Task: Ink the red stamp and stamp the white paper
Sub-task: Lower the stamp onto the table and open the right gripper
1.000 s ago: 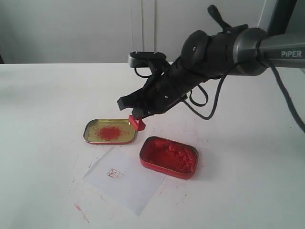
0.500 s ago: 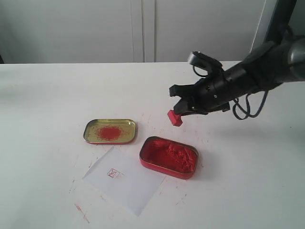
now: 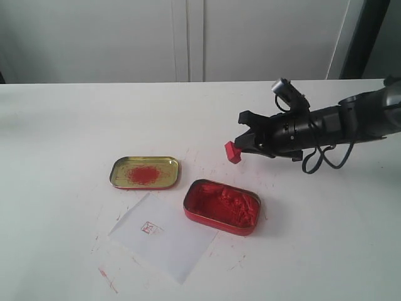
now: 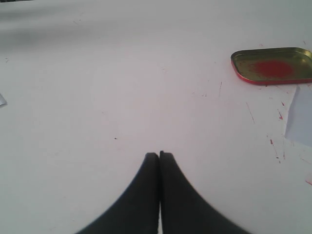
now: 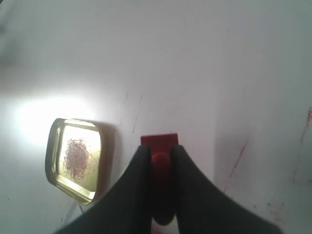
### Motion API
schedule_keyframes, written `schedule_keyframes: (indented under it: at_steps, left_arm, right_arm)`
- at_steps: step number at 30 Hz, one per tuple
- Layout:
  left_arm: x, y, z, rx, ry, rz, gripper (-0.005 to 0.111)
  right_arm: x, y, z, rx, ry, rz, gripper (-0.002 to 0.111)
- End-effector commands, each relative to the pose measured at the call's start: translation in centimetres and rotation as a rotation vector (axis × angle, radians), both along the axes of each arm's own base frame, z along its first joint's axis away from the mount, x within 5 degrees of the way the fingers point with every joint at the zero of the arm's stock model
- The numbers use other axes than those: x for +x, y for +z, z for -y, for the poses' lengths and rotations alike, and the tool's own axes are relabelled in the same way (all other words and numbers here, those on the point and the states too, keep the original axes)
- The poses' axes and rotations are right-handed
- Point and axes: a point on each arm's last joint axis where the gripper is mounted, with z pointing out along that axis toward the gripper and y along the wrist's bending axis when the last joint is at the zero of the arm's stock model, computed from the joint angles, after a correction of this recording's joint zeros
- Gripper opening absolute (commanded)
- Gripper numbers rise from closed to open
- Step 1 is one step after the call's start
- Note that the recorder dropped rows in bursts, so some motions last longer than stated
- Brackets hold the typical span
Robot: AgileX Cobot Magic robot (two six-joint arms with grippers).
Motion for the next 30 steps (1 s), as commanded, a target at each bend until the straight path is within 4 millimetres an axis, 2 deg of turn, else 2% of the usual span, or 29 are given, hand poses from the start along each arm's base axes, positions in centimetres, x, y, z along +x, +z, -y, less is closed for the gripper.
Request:
schedule_keyframes:
  at_steps: [1,6,10,13,19,25,30]
  left_arm:
    - [0.0,-0.1,0.0,-0.011,0.004,0.001,0.000]
    - [0.0,-0.1,0.0,-0.011,0.004,0.001,0.000]
    - [0.0,-0.1,0.0,-0.011,0.004,0.001,0.000]
    - [0.0,-0.1,0.0,-0.011,0.004,0.001,0.000]
    - [0.0,-0.1,0.0,-0.011,0.004,0.001,0.000]
    - [0.0,-0.1,0.0,-0.011,0.004,0.001,0.000]
    - [0.0,-0.1,0.0,-0.011,0.004,0.001,0.000]
  right_arm:
    - [0.2,-1.5,0.1,0.020,-0.021,-0.020,0.000]
    - [0.2,-2.0,0.2,0.012,-0.027,-0.031,0.002]
    - [0.3,-2.0,0.2,0.009,-0.030,-0.031,0.017]
    - [0.3,-2.1,0.3,-0.005,-0.042,-0.029,0.033]
    - [0.5,-2.0,0.6,-0.035,-0.061,-0.019,0.049]
    - [0.8,0.4,1.7,-0.181,-0.107,0.084,0.050]
    - [0.7,2.2,1.9,-0.208,-0.094,0.139,0.050]
